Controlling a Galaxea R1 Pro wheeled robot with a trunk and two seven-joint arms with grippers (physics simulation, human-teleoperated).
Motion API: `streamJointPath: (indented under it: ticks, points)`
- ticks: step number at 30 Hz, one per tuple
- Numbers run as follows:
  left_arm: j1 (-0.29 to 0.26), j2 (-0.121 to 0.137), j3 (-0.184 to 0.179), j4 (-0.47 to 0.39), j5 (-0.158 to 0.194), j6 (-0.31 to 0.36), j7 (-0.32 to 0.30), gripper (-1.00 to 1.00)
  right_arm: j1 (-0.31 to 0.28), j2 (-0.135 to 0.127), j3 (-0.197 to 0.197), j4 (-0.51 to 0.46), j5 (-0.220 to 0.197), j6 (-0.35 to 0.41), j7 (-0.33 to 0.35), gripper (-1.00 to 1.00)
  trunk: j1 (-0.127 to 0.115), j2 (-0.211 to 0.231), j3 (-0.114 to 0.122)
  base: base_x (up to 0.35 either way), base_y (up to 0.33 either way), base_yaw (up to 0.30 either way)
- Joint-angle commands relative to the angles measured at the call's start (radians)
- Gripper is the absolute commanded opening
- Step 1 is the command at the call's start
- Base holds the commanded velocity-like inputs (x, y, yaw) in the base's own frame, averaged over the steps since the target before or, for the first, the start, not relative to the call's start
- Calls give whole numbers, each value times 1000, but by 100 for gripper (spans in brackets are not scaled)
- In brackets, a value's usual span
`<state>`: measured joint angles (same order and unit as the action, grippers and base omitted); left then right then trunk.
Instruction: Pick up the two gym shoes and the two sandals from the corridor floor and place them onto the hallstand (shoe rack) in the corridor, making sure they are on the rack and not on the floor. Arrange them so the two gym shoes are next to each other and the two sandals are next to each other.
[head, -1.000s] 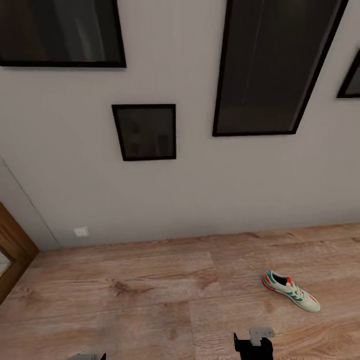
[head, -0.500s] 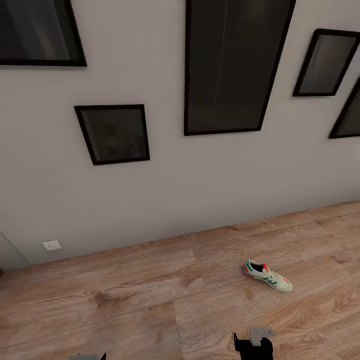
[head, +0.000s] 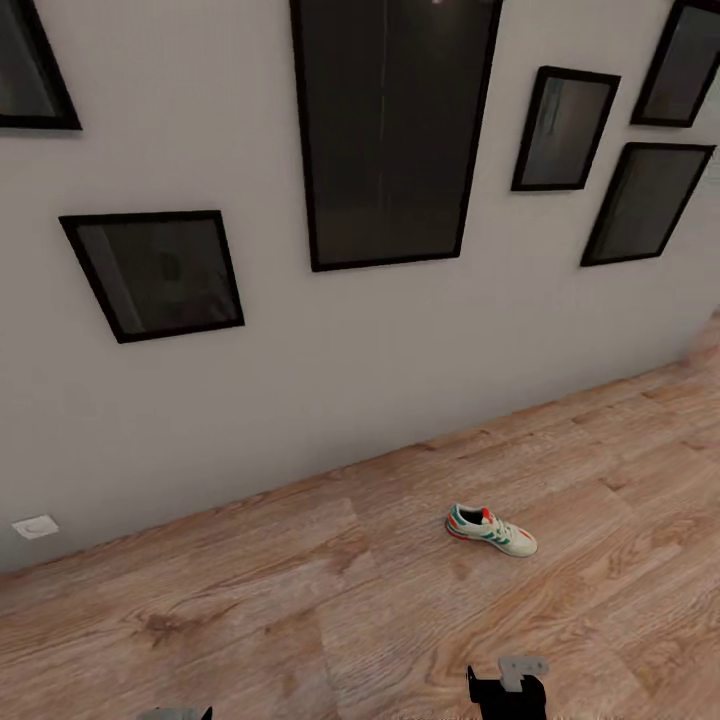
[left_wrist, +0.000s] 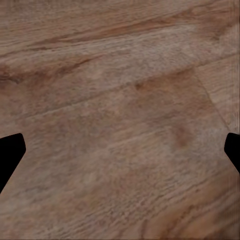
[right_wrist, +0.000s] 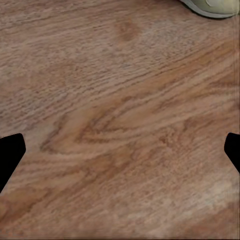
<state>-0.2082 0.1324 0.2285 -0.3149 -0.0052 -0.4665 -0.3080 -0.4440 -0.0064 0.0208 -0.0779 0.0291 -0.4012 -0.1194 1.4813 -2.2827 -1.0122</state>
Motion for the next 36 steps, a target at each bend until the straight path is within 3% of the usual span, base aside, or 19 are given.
streamJointPath:
  ticks: [1, 36]
  points:
    - [0, 0, 8, 0, -1, -1, -10, 100, -1, 0, 2, 1, 3, -2, -5, 100, 0, 0, -1, 0, 0, -298]
    - [0, -2, 8, 0, -4, -1, -10, 100, -1, -3, 0, 0, 3, -4, -7, 100, 0, 0, -1, 0, 0, -298]
